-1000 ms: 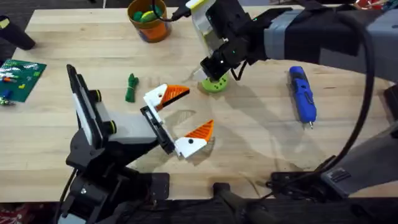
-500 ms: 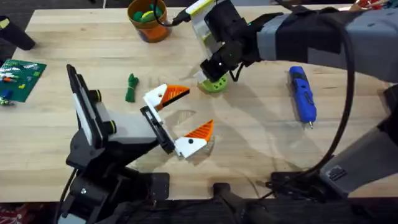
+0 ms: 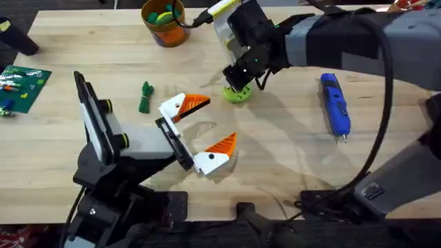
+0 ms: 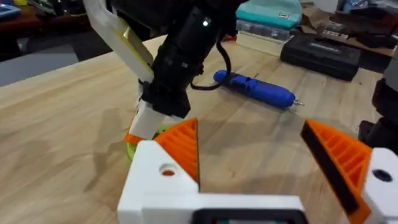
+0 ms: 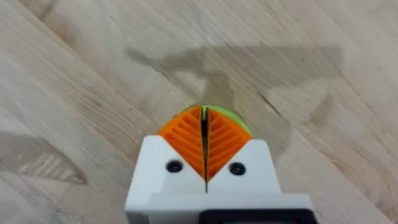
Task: Pick up the gripper from the table and insert it into the empty holder that is missing its gripper. Then pick up a screw, insert it into the mounting hole, and use the screwdriver to tighten it. Finally, clean up the table by picking up the vegetable and placing it into the bucket.
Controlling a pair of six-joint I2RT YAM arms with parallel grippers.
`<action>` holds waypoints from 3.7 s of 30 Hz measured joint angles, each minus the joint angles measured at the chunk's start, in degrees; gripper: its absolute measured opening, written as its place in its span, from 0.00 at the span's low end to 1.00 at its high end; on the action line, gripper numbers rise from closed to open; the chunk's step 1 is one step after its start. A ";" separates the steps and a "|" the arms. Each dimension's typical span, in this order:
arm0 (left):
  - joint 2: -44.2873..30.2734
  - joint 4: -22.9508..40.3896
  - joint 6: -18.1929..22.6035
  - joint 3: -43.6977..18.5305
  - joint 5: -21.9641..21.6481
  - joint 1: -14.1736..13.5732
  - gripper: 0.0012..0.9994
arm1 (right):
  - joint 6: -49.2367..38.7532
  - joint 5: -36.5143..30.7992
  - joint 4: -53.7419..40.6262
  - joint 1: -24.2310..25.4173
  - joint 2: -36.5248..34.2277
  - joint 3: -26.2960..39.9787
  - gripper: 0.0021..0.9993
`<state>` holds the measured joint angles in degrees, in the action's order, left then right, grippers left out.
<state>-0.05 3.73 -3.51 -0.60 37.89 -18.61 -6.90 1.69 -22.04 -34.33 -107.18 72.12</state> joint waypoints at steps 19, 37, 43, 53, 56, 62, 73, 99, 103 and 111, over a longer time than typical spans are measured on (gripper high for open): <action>0.00 0.02 0.00 0.00 0.00 0.00 0.99 | 0.00 0.00 0.04 0.00 0.00 0.00 0.00; 0.02 0.02 0.00 0.00 0.00 0.00 0.99 | 0.00 0.02 -0.28 0.00 0.56 0.91 0.00; 0.02 0.00 0.00 0.00 -0.02 0.00 0.99 | 0.00 0.02 -0.26 0.00 1.38 1.49 0.00; 0.00 0.02 0.00 0.00 0.00 0.00 0.99 | 0.11 0.02 -2.83 0.00 1.48 1.66 0.49; 0.02 0.00 0.00 0.00 0.00 0.00 0.99 | 0.40 0.04 -5.25 0.00 1.46 1.66 0.88; 0.02 0.00 -0.02 0.00 -0.02 0.00 0.99 | 0.04 0.04 -5.92 0.00 1.46 1.66 0.96; 0.00 0.00 0.00 0.00 -0.02 0.00 0.99 | -0.09 0.04 -5.84 0.00 0.94 1.66 0.27; 0.00 0.00 -0.02 0.00 -0.22 0.00 0.99 | 0.02 0.07 -4.17 0.00 -0.02 1.66 0.25; 0.02 0.00 0.00 0.00 -0.24 0.00 0.99 | 0.02 0.43 -4.07 -0.04 -0.09 1.66 0.25; 0.00 0.00 0.00 0.00 -0.26 0.00 0.99 | 0.01 1.81 -3.75 -0.04 -0.68 2.02 0.21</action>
<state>-0.05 3.73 -3.51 -0.60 37.63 -18.61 -6.89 3.51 -25.80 -34.37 -107.86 74.14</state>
